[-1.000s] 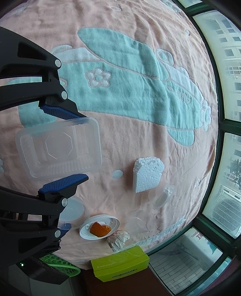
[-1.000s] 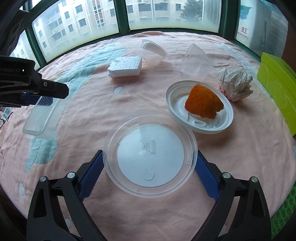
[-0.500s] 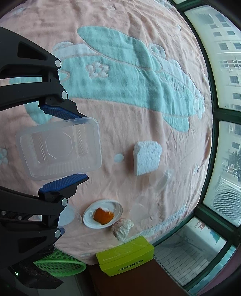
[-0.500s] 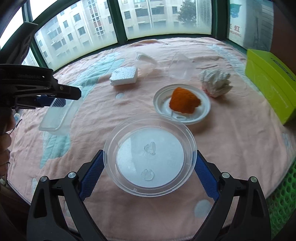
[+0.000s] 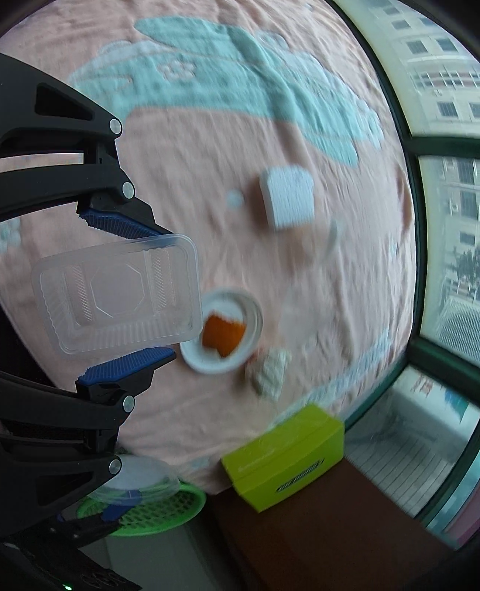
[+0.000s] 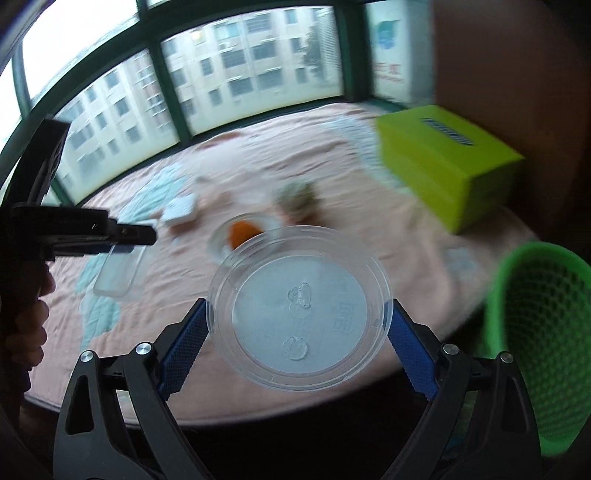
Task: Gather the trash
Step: 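Carry the clear tray and lid over the green wastebasket and open both tools to drop them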
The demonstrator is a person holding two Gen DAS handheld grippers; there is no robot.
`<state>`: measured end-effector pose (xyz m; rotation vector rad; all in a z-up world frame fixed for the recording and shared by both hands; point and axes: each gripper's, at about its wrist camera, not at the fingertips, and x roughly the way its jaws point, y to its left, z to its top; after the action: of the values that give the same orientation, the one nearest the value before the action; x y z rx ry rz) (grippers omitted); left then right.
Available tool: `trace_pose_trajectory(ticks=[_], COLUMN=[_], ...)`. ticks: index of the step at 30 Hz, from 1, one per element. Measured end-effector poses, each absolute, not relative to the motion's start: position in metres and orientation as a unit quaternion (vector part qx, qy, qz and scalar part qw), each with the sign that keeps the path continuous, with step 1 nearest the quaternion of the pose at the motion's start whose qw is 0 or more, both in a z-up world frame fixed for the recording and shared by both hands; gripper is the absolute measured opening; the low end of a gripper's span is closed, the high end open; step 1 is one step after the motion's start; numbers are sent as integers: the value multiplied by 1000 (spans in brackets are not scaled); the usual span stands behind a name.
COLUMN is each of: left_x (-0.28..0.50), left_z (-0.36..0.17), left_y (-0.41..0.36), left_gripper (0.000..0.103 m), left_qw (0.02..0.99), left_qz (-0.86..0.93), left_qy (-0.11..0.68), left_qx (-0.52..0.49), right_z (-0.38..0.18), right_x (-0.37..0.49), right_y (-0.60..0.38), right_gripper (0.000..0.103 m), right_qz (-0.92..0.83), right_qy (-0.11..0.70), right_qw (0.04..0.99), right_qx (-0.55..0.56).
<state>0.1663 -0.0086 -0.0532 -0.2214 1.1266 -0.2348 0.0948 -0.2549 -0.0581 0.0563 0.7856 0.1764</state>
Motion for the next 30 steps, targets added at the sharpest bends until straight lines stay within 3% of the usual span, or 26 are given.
trace_pose_trajectory(ticks=[14,30], left_x=[170,159], left_z=[-31,-9], left_y=[-121,-240], left_gripper=[55,55], left_qw=[826,807], left_qz=[-199,-291], left_qy=[525,513], left_qx=[-56,-11], right_z=[-62,-60], right_x=[72,34], right_y=[-419,-484], right_gripper=[93,94], right_qz=[-81,-151], right_qy=[404,382], right_qw=[909,907], right_qx=[59,87])
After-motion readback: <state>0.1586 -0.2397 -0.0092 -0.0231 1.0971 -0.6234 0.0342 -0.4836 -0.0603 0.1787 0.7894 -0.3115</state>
